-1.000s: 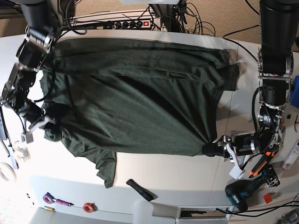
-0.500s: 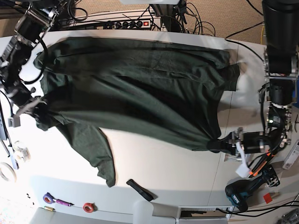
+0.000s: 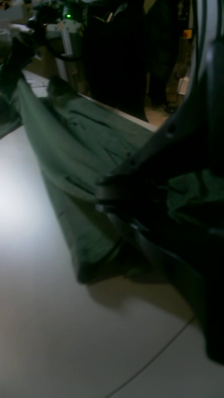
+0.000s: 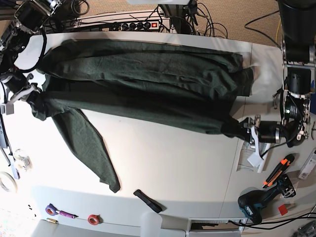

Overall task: Layout the t-shirt on the table in an organized manner, then fold the t-shirt properly
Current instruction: 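Fold the shirt lengthwise by pulling the grasped side over with both grippers, then grasp the hanging sleeve with the right gripper and fold it onto the shirt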

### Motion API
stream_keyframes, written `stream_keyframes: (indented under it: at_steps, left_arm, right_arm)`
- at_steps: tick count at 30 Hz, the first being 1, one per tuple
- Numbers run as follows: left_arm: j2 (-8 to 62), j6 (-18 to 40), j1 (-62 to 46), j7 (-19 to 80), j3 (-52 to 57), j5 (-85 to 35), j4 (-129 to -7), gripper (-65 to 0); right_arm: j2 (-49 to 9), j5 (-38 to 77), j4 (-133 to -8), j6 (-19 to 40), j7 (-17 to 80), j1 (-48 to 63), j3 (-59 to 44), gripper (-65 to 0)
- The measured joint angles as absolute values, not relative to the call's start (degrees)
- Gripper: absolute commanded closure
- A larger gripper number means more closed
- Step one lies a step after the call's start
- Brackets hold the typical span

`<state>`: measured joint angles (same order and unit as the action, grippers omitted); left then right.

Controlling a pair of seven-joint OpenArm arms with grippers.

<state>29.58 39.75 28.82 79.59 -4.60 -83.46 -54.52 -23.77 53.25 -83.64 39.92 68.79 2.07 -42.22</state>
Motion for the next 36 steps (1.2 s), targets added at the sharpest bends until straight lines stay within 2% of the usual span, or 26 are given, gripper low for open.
stream_keyframes:
  at_steps: [14,15,16,18,19,20,23,27,33,36]
  left_arm:
    - [29.9,39.7,22.2,79.2,-4.6,-83.4,-54.8,0.0]
    - [29.9,39.7,22.3,78.3,-4.6,-83.4,-54.8,-1.7]
    - [29.8,39.7,22.3,77.0,-4.6,-83.5,-54.8,-9.4]
    - [29.9,39.7,22.3,75.3,-4.6,-83.5,-54.8,-23.0]
    - [29.9,39.7,22.3,75.0,-4.6,-83.4,-54.8,-26.8]
    - [29.9,39.7,22.3,75.0,-4.6,-83.4,-54.8,-28.4]
    - [30.0,39.7,22.6,75.5,-4.1,-83.2,-55.8,-28.4]
    - [30.7,39.7,24.4,76.3,2.3,-83.2,-60.5,-28.4]
    - [32.1,39.7,29.4,75.4,11.9,-83.3,-64.3,-28.4]
    - [34.2,39.7,32.1,74.6,15.0,-83.4,-64.4,-28.4]
  right_arm:
    - [-23.8,45.0,-83.6,39.9,68.8,4.6,-42.2,0.0]
    - [-23.8,45.0,-83.6,39.9,68.8,4.6,-42.2,0.0]
    - [-23.8,45.0,-83.6,39.9,68.8,4.6,-42.2,0.0]
    - [-23.8,45.0,-83.6,39.9,69.0,4.6,-42.2,-18.0]
    - [-23.8,45.0,-83.6,39.9,69.1,4.6,-42.1,-25.2]
    - [-23.8,45.5,-83.6,39.9,69.2,4.6,-42.0,-28.6]
    - [-24.1,48.0,-83.6,39.9,68.6,4.6,-42.0,-29.0]
    - [-27.7,53.7,-83.6,39.9,68.5,3.5,-42.1,-29.0]
    - [-28.6,53.7,-83.7,39.9,67.0,-5.5,-44.4,-28.9]
    - [-27.8,48.5,-83.7,39.9,65.5,-10.1,-44.1,-28.9]
